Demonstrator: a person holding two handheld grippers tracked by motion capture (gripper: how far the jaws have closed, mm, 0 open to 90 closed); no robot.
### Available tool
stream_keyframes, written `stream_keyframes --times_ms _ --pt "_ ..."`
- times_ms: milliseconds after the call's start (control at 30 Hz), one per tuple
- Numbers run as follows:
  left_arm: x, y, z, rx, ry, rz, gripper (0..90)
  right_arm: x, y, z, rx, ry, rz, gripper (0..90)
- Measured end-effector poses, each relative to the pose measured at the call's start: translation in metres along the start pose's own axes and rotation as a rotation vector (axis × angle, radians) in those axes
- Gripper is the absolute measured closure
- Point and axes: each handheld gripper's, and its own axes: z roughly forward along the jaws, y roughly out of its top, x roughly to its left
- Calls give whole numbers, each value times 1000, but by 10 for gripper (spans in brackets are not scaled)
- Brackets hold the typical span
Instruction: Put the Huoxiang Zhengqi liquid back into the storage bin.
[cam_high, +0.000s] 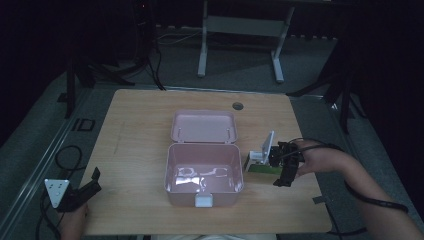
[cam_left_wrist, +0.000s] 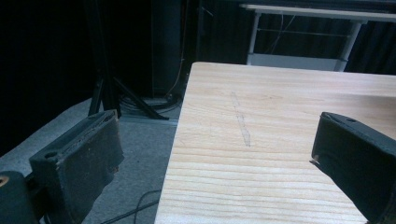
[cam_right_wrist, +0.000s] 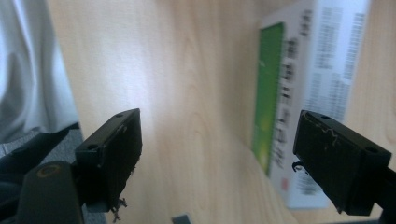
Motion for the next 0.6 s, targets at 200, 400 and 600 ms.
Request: stream_keyframes --times_ms 200,400,600 --pt "0 0 0 0 -2 1 21 -21 0 -2 27 -14 9 220" --pt "0 0 0 3 -5 6 21 -41 -1 6 56 -15 30 291" --pt "0 0 0 3 -5 7 21 -55 -2 20 60 -3 51 333"
